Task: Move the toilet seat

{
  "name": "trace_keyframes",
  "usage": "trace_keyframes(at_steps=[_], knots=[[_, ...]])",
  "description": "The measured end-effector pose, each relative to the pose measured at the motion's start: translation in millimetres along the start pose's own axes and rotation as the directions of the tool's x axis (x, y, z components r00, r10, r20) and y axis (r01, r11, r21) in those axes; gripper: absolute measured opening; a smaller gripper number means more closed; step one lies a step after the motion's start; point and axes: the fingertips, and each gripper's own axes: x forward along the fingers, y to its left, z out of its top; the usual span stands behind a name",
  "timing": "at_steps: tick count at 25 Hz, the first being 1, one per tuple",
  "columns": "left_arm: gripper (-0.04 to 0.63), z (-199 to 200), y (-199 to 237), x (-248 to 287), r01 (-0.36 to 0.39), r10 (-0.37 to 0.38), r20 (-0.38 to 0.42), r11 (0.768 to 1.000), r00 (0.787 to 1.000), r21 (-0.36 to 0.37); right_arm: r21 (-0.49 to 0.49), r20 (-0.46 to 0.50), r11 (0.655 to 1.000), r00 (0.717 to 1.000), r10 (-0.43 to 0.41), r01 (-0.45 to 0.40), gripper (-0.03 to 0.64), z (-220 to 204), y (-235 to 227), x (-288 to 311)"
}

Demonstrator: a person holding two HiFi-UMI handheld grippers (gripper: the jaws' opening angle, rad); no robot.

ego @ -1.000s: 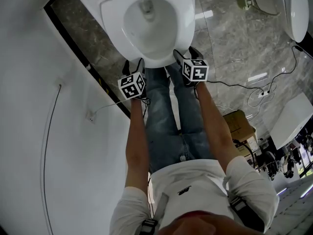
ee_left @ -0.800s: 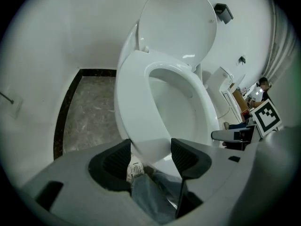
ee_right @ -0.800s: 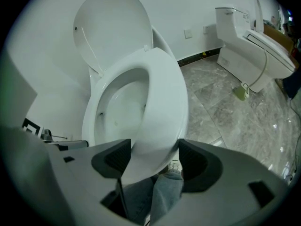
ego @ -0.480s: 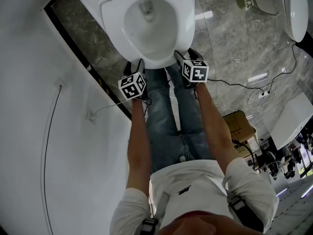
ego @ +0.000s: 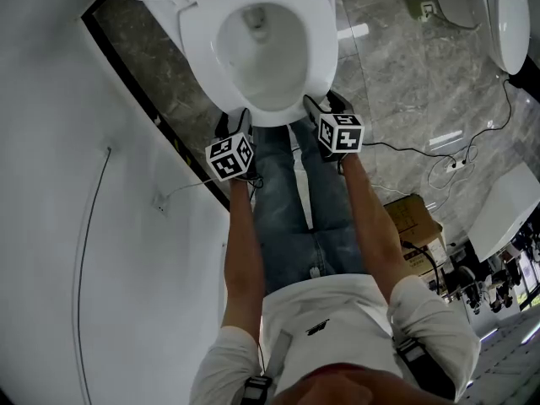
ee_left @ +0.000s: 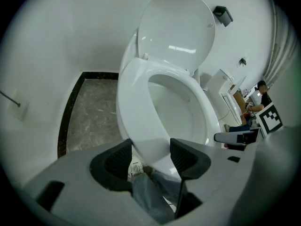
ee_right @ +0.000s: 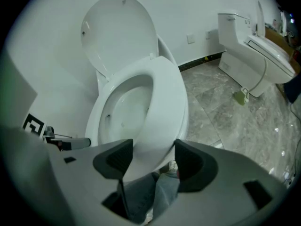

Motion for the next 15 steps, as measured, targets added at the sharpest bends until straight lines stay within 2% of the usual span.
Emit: trace_keyframes(at_steps=[15], knots=[[0.275, 23.9, -18.1, -49.7, 0.01, -0.008, 0.06, 0.999, 0.998, -0.032, -0.001, 0.056, 1.0, 0.998, 0.031, -0.031, 0.293, 21.5, 20.6, -51.2]])
